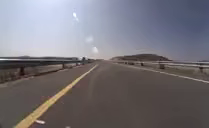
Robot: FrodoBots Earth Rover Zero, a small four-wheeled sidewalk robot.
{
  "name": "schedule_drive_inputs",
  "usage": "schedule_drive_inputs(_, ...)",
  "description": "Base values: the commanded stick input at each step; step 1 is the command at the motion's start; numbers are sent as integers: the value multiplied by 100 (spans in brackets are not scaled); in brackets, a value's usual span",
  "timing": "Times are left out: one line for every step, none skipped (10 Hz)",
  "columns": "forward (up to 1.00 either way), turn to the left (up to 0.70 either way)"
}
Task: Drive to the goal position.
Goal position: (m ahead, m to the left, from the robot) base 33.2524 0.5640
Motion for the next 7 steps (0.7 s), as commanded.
schedule_drive_inputs(100, 0)
schedule_drive_inputs(100, 0)
schedule_drive_inputs(100, 0)
schedule_drive_inputs(100, 0)
schedule_drive_inputs(100, 0)
schedule_drive_inputs(100, 0)
schedule_drive_inputs(100, 0)
